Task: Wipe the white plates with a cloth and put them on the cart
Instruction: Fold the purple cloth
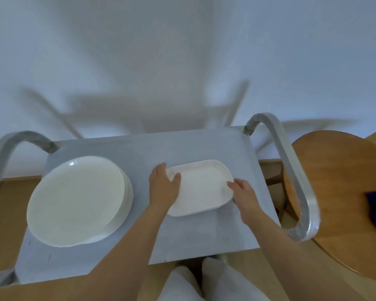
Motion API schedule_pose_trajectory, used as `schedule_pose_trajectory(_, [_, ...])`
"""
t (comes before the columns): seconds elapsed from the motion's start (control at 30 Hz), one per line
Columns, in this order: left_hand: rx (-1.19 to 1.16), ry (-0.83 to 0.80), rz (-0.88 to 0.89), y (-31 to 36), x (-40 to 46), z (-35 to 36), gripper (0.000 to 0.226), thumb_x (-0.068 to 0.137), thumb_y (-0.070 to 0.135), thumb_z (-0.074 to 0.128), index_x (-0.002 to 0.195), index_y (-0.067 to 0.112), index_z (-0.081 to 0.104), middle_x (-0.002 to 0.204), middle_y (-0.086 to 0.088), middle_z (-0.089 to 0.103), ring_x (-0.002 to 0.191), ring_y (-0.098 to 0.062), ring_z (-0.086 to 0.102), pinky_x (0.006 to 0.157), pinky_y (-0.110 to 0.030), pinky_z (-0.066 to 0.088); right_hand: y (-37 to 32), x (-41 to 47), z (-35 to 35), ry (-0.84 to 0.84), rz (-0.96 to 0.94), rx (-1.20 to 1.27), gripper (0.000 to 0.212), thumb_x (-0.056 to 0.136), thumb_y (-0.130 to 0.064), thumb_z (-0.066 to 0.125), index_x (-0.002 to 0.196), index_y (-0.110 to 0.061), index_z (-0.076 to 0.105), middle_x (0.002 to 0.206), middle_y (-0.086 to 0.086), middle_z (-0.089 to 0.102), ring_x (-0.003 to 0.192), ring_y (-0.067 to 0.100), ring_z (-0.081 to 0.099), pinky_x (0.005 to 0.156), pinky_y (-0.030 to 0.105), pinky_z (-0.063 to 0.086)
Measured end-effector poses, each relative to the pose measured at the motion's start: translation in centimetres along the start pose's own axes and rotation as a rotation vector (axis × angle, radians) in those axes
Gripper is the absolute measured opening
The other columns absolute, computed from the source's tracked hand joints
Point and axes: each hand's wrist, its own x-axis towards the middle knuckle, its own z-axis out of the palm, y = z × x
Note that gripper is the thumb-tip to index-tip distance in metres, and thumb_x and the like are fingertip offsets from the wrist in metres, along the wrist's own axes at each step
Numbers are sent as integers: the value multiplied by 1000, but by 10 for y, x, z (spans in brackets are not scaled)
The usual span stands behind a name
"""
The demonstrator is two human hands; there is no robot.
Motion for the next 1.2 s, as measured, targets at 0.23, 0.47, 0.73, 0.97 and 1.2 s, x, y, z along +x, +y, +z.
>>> schedule_pose_trajectory(0.23, [339, -82, 513, 97, -21, 31, 40, 96, 25, 49, 132, 6, 53, 134, -13, 54, 127, -28, 43, 105, -31, 20, -46, -30, -64, 133, -380, -287, 10, 88, -15, 53, 85, -16, 62, 79, -3, 62, 74, 12, 56, 64, 15, 45])
schedule_pose_trajectory(0.47, [422, -122, 868, 209, -82, 119, 32, 93, 22, 51, 115, 2, 64, 107, -16, 68, 105, -33, 58, 99, -38, 36, -27, -44, -223, 350, -443, -690, 20, 87, -21, 50, 67, -19, 49, 61, -3, 52, 53, 9, 47, 44, 21, 31])
schedule_pose_trajectory(0.73, [609, -281, 959, 298, -182, 278, 29, 96, 26, 44, 100, 6, 65, 97, -8, 68, 96, -27, 61, 100, -40, 37, 68, -38, -430, 449, -124, -896, 19, 88, -23, 41, 70, -16, 44, 73, 2, 51, 76, 26, 55, 58, 29, 36])
schedule_pose_trajectory(0.97, [723, -589, 861, 307, -218, 376, 27, 97, 24, 42, 104, 11, 64, 98, -5, 66, 92, -22, 63, 74, -30, 47, 112, 0, -505, 423, -19, -805, 16, 88, -23, 42, 72, -21, 43, 97, 11, 65, 91, 30, 60, 65, 27, 35])
schedule_pose_trajectory(1.2, [720, -752, 698, 324, -197, 464, 32, 98, 29, 42, 114, 12, 64, 117, -9, 64, 109, -26, 58, 88, -34, 47, 120, 56, -528, 352, 17, -791, 24, 93, -19, 37, 91, -10, 60, 110, 14, 59, 104, 34, 56, 80, 35, 43])
